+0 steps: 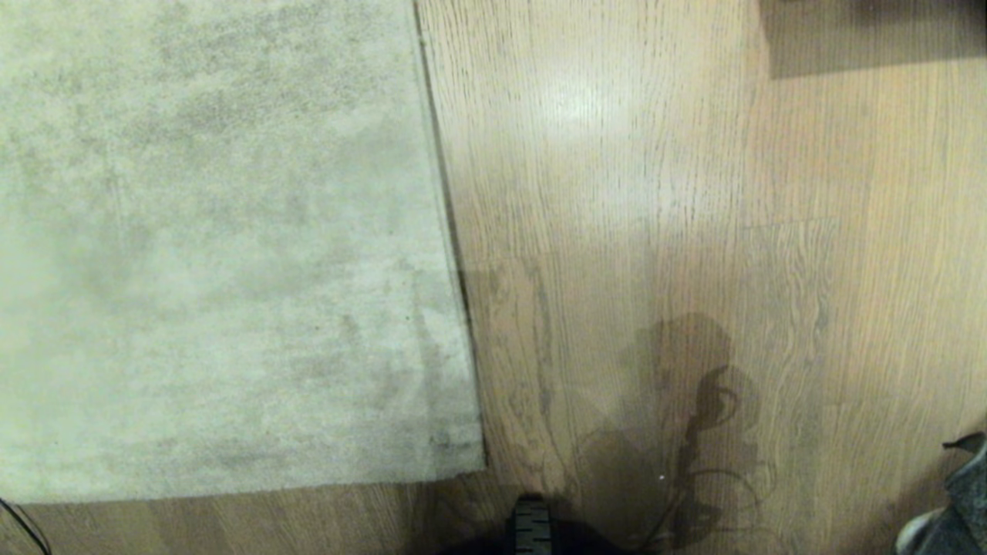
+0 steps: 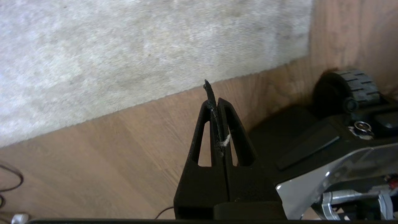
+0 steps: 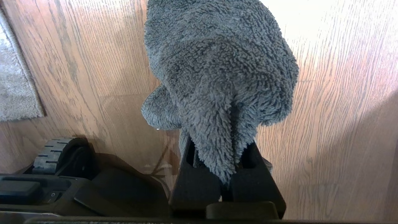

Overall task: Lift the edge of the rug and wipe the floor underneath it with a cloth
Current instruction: Put down the rag

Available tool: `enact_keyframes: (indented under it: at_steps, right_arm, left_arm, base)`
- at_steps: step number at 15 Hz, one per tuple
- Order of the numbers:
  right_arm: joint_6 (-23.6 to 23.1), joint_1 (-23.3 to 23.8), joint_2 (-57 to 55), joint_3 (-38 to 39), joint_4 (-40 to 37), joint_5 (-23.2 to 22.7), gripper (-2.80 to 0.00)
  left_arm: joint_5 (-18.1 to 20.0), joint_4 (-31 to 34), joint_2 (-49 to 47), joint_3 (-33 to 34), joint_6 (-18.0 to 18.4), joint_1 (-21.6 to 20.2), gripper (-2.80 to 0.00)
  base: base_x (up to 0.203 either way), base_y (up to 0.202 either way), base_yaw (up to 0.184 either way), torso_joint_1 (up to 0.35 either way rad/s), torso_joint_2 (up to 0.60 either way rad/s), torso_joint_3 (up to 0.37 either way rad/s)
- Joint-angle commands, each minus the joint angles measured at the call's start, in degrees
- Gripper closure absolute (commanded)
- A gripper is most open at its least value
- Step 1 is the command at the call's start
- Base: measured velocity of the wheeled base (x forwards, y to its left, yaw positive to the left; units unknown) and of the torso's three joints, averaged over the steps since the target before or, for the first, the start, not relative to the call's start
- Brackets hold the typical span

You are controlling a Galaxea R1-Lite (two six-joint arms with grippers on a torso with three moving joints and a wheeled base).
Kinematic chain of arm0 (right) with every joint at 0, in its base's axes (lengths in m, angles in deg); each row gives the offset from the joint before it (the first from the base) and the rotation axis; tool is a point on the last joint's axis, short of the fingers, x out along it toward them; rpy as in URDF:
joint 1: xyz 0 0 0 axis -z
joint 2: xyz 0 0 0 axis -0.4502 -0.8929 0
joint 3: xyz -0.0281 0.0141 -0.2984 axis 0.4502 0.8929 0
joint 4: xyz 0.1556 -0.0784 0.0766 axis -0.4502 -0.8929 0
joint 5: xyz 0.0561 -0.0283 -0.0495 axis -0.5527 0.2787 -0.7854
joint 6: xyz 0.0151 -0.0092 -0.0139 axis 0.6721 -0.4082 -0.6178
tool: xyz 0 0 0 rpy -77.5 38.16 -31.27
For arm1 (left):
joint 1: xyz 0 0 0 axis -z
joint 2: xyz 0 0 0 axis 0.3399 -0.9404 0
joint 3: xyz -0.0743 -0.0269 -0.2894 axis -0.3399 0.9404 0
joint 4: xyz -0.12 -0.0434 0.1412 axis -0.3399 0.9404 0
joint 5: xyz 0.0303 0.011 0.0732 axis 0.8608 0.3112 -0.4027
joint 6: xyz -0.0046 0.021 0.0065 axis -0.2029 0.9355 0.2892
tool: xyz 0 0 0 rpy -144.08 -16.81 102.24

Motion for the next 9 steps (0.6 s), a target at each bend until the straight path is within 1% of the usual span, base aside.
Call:
enact_keyframes:
  at_steps: [1,4,9]
  right_arm:
    - [-0.1,0.0,-0.1,0.0,0.0,-0.1,0.00]
    - [-0.1,0.0,-0.1,0.0,0.0,-0.1,0.00]
    - [-0.1,-0.1,-0.1,0.0,0.0,-0.1,0.00]
  left_arm:
    - [0.0,0.0,0.9,0.0,0.0,-3.6,0.00]
    - [-0.1,-0.1,5.7,0.0,-1.7,-3.7,0.00]
    - [-0.2,-0.1,15.9,0.0,-2.8,-4.2,0.00]
  base:
    - [0.000,0.000,0.000,0.000,0.00,0.000]
    - [0.000,0.000,0.000,0.000,0.00,0.000]
    - [0.000,0.000,0.000,0.000,0.00,0.000]
